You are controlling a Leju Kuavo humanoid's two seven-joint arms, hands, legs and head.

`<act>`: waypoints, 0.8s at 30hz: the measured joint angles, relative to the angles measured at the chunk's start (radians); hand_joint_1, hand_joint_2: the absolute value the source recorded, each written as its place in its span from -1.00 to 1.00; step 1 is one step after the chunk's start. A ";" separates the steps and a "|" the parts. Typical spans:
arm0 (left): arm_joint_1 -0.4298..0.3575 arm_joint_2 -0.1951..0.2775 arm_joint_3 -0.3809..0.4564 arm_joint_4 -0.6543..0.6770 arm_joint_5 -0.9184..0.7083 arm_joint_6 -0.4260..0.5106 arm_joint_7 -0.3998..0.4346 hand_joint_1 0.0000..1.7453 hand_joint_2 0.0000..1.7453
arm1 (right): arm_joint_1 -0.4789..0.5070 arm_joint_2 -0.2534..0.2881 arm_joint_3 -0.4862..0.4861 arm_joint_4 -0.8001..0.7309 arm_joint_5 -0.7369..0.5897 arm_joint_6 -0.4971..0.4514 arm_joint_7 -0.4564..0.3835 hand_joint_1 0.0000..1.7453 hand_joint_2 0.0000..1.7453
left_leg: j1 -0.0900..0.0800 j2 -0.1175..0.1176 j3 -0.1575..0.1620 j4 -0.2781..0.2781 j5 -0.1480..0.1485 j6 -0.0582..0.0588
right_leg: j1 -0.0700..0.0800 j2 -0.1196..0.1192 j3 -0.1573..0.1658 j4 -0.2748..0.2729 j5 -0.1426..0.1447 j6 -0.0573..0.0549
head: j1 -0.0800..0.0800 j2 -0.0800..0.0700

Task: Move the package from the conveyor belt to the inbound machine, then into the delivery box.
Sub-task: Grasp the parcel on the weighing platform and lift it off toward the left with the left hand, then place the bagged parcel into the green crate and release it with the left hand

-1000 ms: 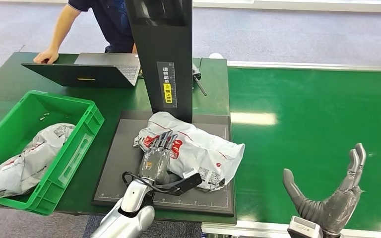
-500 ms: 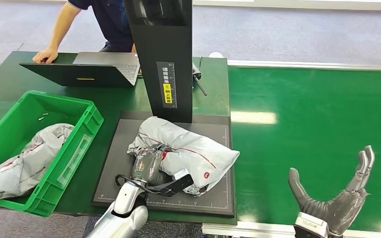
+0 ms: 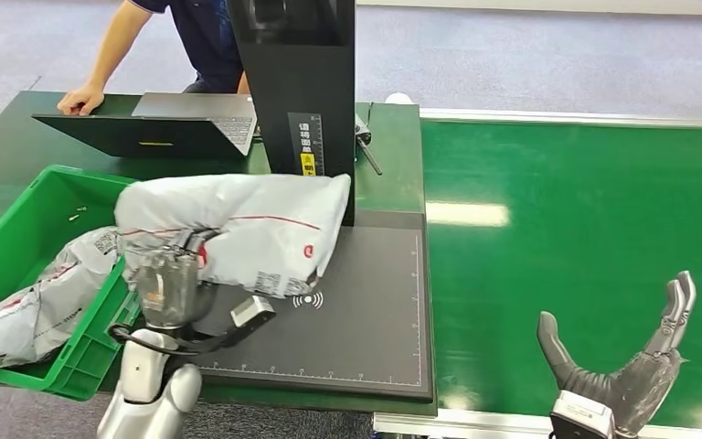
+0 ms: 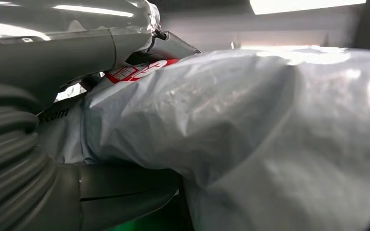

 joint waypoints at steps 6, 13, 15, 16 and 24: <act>0.013 -0.005 0.218 -0.171 -0.006 0.000 -0.049 1.00 1.00 | 0.001 0.007 -0.013 0.000 -0.007 0.008 -0.011 -1.00 1.00 | 0.000 0.000 0.000 0.000 0.000 0.000 | 0.000 0.000 0.000 0.000 0.000 0.000 | 0.000 0.000; 0.024 -0.008 0.291 -0.237 -0.010 -0.001 -0.053 1.00 1.00 | 0.001 0.013 -0.018 0.000 -0.007 0.008 -0.012 -1.00 1.00 | 0.000 0.000 0.000 0.000 0.000 0.000 | 0.000 0.000 0.000 0.000 0.000 0.000 | 0.000 0.000; 0.025 -0.009 0.299 -0.245 -0.010 -0.001 -0.053 1.00 1.00 | 0.001 0.014 -0.019 0.000 -0.007 0.008 -0.012 -1.00 1.00 | 0.000 0.000 0.000 0.000 0.000 0.000 | 0.000 0.000 0.000 0.000 0.000 0.000 | 0.000 0.000; 0.025 -0.010 0.302 -0.248 -0.010 -0.001 -0.053 1.00 1.00 | 0.001 0.014 -0.019 0.000 -0.007 0.008 -0.012 -1.00 1.00 | 0.000 0.000 0.000 0.000 0.000 0.000 | 0.000 0.000 0.000 0.000 0.000 0.000 | 0.000 0.000; -0.001 0.027 0.339 -0.191 -0.112 -0.041 0.233 1.00 1.00 | 0.001 0.021 -0.022 0.001 -0.008 0.008 -0.022 -1.00 1.00 | 0.000 0.000 0.000 0.000 0.000 0.000 | 0.000 0.000 -0.001 0.000 0.000 0.000 | 0.000 0.000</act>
